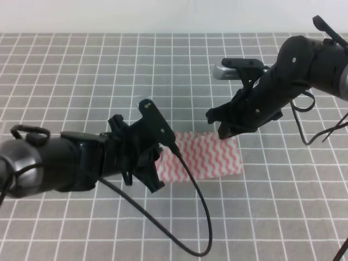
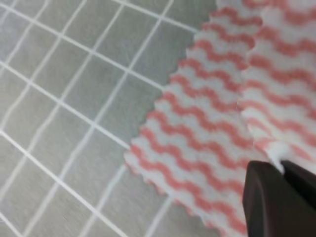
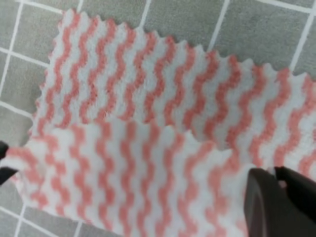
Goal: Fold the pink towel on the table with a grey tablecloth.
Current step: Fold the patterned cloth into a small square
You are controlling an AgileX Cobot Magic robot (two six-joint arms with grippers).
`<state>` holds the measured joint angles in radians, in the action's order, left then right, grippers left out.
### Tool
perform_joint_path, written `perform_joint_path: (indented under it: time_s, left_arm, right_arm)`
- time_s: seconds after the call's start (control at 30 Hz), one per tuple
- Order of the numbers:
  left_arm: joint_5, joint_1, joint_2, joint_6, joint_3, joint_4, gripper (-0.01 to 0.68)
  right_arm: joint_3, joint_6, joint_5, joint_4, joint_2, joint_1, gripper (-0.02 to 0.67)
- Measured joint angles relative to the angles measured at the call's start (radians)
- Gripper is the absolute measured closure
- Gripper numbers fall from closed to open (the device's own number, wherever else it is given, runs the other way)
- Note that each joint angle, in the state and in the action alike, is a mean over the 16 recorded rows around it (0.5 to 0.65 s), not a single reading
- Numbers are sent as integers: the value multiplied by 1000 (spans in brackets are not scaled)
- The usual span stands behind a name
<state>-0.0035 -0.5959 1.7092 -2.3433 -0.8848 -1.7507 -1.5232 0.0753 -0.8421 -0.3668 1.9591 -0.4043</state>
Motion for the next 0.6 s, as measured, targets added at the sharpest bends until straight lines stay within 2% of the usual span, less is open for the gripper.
perform_joint_path:
  time_s: [0.6]
  left_arm:
    - [-22,0,82,-76,-78,-1,674]
  right_arm:
    - [0,-19,-4,-2,12,39,660]
